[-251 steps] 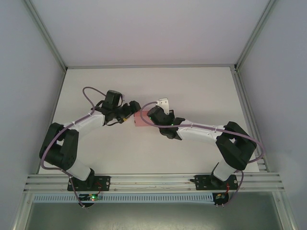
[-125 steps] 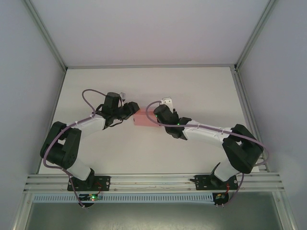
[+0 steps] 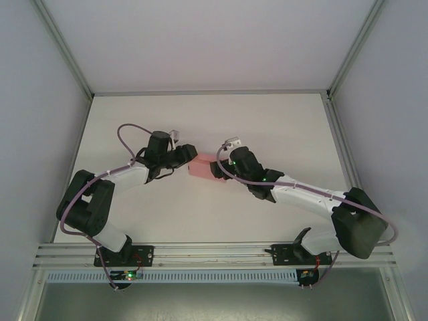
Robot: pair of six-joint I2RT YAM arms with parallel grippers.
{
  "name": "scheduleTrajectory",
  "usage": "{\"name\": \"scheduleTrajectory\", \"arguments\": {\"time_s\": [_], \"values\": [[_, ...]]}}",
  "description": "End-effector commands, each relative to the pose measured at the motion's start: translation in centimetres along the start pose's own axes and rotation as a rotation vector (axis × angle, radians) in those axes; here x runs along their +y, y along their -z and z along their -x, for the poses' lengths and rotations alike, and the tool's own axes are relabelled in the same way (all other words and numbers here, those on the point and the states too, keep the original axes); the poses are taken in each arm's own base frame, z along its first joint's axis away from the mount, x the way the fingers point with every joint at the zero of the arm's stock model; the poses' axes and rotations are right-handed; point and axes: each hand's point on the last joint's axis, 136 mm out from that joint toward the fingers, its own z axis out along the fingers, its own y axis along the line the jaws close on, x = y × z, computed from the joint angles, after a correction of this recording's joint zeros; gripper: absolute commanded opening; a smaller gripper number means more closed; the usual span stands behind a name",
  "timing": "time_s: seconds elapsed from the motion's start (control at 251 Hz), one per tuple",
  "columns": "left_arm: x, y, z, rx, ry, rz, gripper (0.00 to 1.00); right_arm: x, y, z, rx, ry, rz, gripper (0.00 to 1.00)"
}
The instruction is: Assemble paper box
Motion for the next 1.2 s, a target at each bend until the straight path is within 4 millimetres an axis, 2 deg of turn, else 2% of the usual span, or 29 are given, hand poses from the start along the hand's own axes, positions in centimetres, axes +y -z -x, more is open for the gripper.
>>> {"name": "scheduleTrajectory", "arguments": {"time_s": [0.0, 0.092, 0.16, 0.319, 0.455, 0.551, 0.607, 0.65, 0.762, 0.81, 0.862, 0.946, 1.058, 1.113, 1.193], "values": [[4.4, -0.4, -4.9, 0.131, 0.031, 0.134, 0.45, 0.2, 0.0, 2.6, -0.088, -0.071, 0.019, 0.79], [4.4, -0.3, -5.1, 0.124, 0.008, 0.136, 0.45, -1.0, -0.9, 2.7, -0.093, -0.144, -0.063, 0.78], [4.4, -0.2, -5.3, 0.121, -0.007, 0.139, 0.44, -2.2, -1.7, 1.6, -0.054, -0.172, -0.126, 0.72], [5.3, 0.0, -5.8, 0.116, -0.008, 0.166, 0.42, -3.4, -2.8, -3.2, 0.063, -0.151, -0.171, 0.64], [6.5, -0.3, -6.8, 0.140, 0.011, 0.183, 0.37, -4.7, -3.1, -7.3, 0.090, -0.124, -0.168, 0.48], [7.0, -0.6, -7.6, 0.167, 0.017, 0.167, 0.32, -5.3, -3.5, -9.7, 0.098, -0.106, -0.150, 0.41], [7.5, -0.8, -8.1, 0.177, 0.021, 0.171, 0.23, -5.3, -3.8, -10.9, 0.100, -0.079, -0.131, 0.39], [7.8, -0.9, -8.4, 0.186, 0.023, 0.167, 0.15, -5.5, -4.1, -11.8, 0.110, -0.073, -0.123, 0.32], [7.8, -1.1, -9.2, 0.208, 0.007, 0.128, 0.10, -6.1, -4.4, -13.7, 0.103, -0.082, -0.114, 0.21], [7.8, -1.0, -9.4, 0.209, 0.002, 0.119, 0.08, -6.1, -4.3, -14.3, 0.086, -0.084, -0.103, 0.17], [7.7, -0.8, -9.5, 0.208, -0.028, 0.107, 0.00, -5.9, -4.0, -14.8, 0.059, -0.072, -0.077, 0.12], [8.4, -0.4, -9.9, 0.209, -0.080, 0.129, 0.00, -5.7, -3.8, -14.7, 0.009, -0.058, -0.066, 0.06], [8.6, -0.1, -10.3, 0.206, -0.167, 0.123, 0.00, -5.3, -4.3, -15.4, 0.044, -0.030, -0.059, 0.01], [9.4, -0.2, -10.2, 0.195, -0.178, 0.159, 0.00, -5.1, -4.6, -15.5, 0.056, -0.007, -0.070, 0.00], [9.2, -0.5, -10.4, 0.192, -0.206, 0.122, 0.00, -5.2, -4.5, -15.3, 0.042, -0.016, -0.077, 0.00]]}}
